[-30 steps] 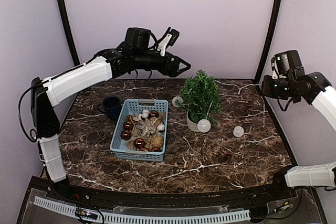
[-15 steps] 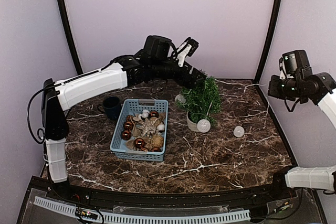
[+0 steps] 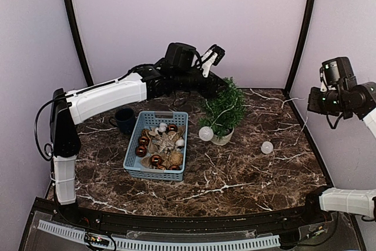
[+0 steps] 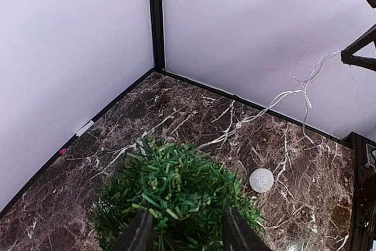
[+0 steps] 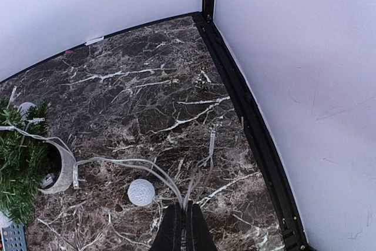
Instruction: Decorate the small christmas tree
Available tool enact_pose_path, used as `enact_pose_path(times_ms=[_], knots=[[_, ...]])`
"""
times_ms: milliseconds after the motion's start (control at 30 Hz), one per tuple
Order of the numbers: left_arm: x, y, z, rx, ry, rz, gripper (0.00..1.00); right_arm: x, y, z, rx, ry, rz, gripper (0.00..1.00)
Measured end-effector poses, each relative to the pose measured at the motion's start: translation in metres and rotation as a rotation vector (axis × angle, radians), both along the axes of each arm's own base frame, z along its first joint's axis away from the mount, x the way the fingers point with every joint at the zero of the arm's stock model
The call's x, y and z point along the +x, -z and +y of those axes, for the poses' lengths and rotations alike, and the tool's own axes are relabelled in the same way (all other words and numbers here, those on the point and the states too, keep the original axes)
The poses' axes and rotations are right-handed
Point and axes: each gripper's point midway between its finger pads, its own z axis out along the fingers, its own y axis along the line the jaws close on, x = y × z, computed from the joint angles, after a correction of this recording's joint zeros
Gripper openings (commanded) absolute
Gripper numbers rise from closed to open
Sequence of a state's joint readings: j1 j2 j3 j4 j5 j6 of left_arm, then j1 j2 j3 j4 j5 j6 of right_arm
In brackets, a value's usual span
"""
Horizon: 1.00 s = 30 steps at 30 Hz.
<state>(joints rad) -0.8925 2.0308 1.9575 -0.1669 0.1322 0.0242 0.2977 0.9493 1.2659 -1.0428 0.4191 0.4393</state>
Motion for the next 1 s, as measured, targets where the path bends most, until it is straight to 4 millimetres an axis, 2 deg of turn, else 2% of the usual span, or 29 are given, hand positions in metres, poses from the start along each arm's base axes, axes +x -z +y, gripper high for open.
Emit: enact_pose_path(times_ms=[133, 233, 467, 533, 700, 867, 1000], knots=[[0.001, 0.0, 0.0, -0.001, -0.002, -0.001, 0.34, -0.003, 0.003, 0.003, 0.016, -0.014, 0.012, 0.0], [0.002, 0.002, 0.0, 0.001, -0.001, 0.0, 0.31, -0.006, 0.014, 0.012, 0.052, -0.054, 0.035, 0.0], [0.003, 0.004, -0.001, 0.003, -0.004, -0.001, 0.3, -0.016, 0.072, 0.051, 0.182, -0.215, 0.197, 0.0], [0.004, 0.005, -0.001, 0.005, -0.007, -0.002, 0.3, -0.02, 0.082, 0.065, 0.218, -0.268, 0.23, 0.0], [0.006, 0.003, -0.001, 0.007, -0.017, -0.014, 0.34, -0.031, 0.083, 0.106, 0.311, -0.431, 0.259, 0.0], [0.007, -0.002, 0.0, 0.008, -0.021, -0.026, 0.47, -0.042, 0.08, 0.142, 0.401, -0.568, 0.275, 0.0], [0.009, -0.001, 0.001, 0.016, -0.033, -0.031, 0.57, -0.045, 0.072, 0.16, 0.454, -0.63, 0.266, 0.0]])
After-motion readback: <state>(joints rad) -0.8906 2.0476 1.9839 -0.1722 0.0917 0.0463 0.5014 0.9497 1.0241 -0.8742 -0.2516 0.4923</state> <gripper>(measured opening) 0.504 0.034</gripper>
